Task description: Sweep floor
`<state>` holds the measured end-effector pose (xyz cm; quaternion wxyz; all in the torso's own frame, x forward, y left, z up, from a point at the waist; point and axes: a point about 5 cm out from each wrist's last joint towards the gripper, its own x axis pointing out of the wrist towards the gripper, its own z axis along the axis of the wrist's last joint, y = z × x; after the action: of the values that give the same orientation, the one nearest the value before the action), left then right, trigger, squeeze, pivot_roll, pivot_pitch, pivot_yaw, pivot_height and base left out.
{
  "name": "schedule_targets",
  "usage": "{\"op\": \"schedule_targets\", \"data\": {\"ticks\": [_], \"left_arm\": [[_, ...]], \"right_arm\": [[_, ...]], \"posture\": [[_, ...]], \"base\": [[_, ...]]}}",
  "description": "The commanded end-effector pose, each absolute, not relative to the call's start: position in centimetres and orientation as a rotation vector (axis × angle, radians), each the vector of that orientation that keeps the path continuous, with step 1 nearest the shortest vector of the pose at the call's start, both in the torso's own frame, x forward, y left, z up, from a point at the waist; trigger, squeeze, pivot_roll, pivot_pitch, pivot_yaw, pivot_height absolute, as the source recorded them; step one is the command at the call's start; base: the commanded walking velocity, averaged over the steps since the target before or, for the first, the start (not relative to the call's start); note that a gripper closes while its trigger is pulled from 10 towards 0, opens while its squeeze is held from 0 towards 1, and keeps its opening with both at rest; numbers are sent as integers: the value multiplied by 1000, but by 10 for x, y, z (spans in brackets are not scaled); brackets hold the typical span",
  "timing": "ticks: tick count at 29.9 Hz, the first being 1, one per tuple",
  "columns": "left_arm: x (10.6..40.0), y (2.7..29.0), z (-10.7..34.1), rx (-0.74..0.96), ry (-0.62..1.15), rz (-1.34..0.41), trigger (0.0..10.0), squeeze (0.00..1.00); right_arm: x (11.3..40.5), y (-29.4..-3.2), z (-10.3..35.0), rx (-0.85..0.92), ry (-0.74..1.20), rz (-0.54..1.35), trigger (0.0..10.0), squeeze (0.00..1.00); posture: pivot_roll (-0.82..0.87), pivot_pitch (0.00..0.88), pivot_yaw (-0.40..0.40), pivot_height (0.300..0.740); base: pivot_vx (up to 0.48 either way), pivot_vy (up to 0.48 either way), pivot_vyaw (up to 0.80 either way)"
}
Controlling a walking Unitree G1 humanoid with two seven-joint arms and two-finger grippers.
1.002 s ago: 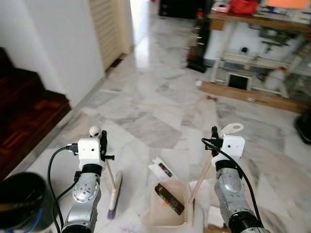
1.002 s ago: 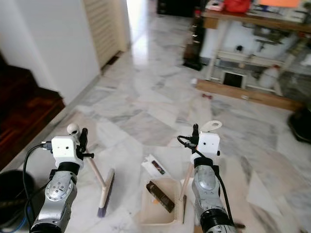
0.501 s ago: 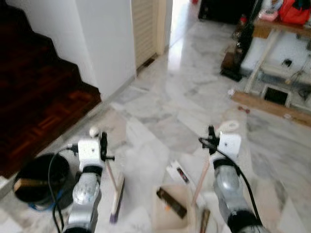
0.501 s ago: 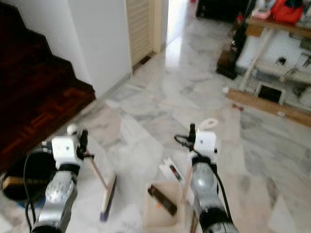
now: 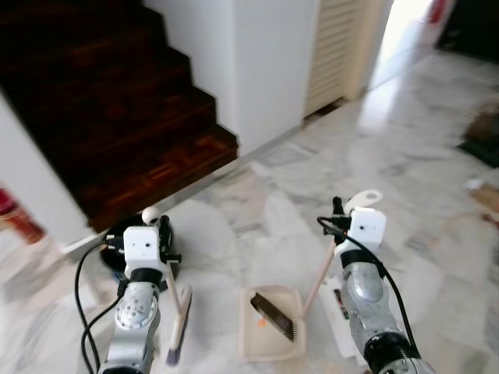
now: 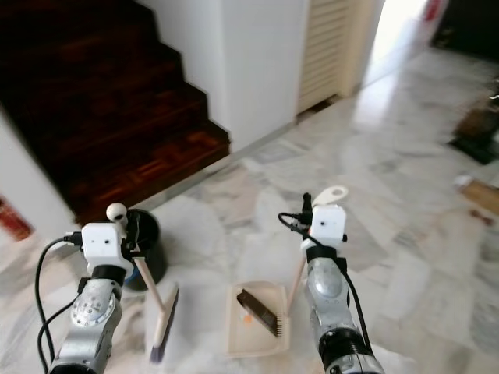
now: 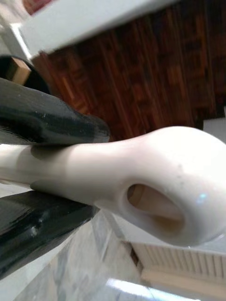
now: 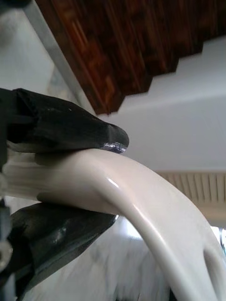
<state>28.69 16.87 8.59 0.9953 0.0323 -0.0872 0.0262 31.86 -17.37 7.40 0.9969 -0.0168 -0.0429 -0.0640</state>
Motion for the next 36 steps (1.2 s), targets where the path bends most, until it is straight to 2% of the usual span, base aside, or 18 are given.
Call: {"op": "schedule_targets", "data": {"ticks": [1, 9, 17, 29, 36], "left_arm": [[290, 171, 97, 77, -221, 50, 10000, 0], [289, 169, 97, 76, -219, 45, 10000, 0], [288, 169, 95, 62, -207, 52, 10000, 0], [287, 170, 95, 59, -196, 53, 10000, 0], [288, 171, 95, 59, -196, 53, 10000, 0]], "right_arm": [[324, -169, 85, -37, -126, -110, 10000, 0], [324, -169, 85, -33, -124, -104, 10000, 0], [325, -169, 84, -3, -111, -105, 10000, 0], [327, -164, 85, 24, -103, -87, 10000, 0], [328, -160, 85, 25, -96, -64, 10000, 0]], "posture": [[56, 0, -25, 740], [59, 0, -30, 740], [61, 0, -32, 740], [61, 0, -28, 740], [63, 0, -30, 740]], "base": [[0, 0, 800], [0, 0, 780], [0, 0, 0], [0, 308, 0], [0, 330, -471]]}}
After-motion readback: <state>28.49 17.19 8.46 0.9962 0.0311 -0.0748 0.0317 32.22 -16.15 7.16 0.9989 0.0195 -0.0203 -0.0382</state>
